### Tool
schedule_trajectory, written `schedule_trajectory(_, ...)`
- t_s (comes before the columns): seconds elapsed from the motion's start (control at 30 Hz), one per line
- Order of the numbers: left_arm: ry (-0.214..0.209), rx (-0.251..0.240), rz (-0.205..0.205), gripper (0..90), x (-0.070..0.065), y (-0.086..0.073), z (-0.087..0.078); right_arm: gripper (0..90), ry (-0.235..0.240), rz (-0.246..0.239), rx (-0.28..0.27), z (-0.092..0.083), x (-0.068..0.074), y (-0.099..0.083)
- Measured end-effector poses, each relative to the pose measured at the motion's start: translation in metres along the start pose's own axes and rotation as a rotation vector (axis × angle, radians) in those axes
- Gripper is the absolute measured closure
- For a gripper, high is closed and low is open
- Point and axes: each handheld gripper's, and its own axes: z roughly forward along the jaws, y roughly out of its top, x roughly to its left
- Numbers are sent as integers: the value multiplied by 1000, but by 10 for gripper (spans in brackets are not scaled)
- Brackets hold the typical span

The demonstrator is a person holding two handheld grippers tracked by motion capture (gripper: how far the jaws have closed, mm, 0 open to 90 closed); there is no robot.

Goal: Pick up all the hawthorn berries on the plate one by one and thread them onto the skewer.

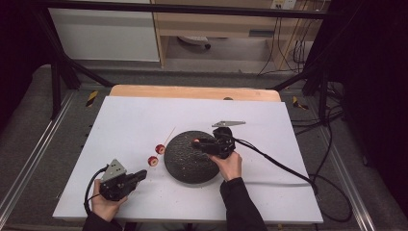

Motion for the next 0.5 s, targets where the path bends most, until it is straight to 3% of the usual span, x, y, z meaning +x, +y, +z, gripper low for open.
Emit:
schedule_trajectory(0.17, 0, -3, -6, 881, -2, 0, 1, 633, 10, 46, -94, -5, -2, -12)
schedule_trajectory(0.5, 8, -19, -19, 881, -6, 2, 5, 633, 29, 107, -226, -5, 1, -24)
